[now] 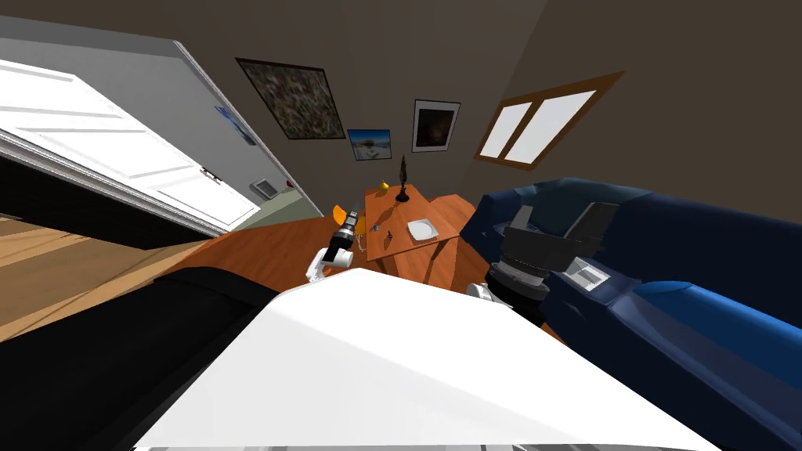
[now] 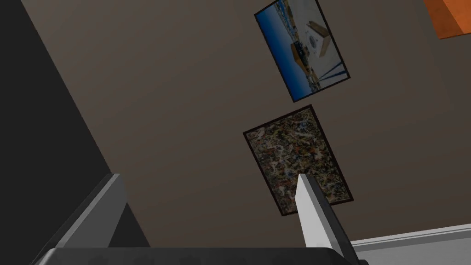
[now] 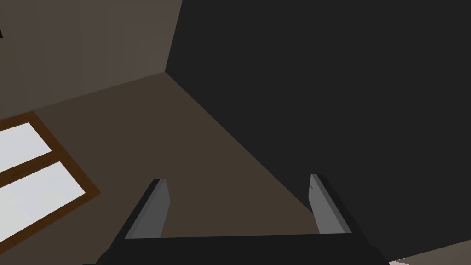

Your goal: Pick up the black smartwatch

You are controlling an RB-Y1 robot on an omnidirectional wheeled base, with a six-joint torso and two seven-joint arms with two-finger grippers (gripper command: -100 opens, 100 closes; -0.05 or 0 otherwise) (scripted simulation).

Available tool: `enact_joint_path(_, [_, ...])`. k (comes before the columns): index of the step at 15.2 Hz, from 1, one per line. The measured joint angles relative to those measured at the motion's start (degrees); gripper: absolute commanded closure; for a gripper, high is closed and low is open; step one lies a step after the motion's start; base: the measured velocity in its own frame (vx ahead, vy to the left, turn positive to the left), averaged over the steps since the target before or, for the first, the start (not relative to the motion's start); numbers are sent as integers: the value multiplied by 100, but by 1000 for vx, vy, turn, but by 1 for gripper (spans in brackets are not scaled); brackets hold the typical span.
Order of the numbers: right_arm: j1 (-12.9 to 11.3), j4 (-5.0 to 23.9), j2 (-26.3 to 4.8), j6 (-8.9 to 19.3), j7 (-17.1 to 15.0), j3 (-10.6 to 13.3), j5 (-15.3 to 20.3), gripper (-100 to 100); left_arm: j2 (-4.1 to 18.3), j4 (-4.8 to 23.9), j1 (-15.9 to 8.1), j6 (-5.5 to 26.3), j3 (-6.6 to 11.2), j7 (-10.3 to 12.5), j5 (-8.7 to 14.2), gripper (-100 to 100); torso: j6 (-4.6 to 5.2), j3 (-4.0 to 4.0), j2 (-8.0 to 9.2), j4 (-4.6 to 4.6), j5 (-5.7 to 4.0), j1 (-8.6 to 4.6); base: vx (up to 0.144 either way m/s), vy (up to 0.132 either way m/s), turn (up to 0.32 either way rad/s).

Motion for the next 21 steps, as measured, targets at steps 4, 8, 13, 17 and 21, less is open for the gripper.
enact_joint_path(4, [0, 0, 0, 0, 0, 0, 0, 0, 135, 208, -122, 544, 136, -106, 87, -100, 0, -1, -2, 0, 0, -1, 28, -29, -166])
enact_joint_path(8, [0, 0, 0, 0, 0, 0, 0, 0, 230, 631, -220, 1013, 270, -265, 165, -100, -1, -2, -3, -1, 0, -2, 33, -30, -138])
enact_joint_path(13, [1, 0, 0, 0, 0, 0, 0, 0, 365, 943, -313, 1591, 428, -409, 271, -100, -3, 0, 0, 0, -1, -1, 28, -24, -149])
enact_joint_path(17, [0, 0, 0, 0, 0, 0, 0, 0, 504, 1357, -431, 2060, 574, -531, 377, -100, 0, -1, -2, -1, 0, -2, 33, -27, -153])
enact_joint_path(21, [0, 0, 0, 0, 0, 0, 0, 0, 584, 1560, -497, 2471, 679, -631, 448, -100, 1, 1, 2, 1, -1, -1, 24, -20, -113])
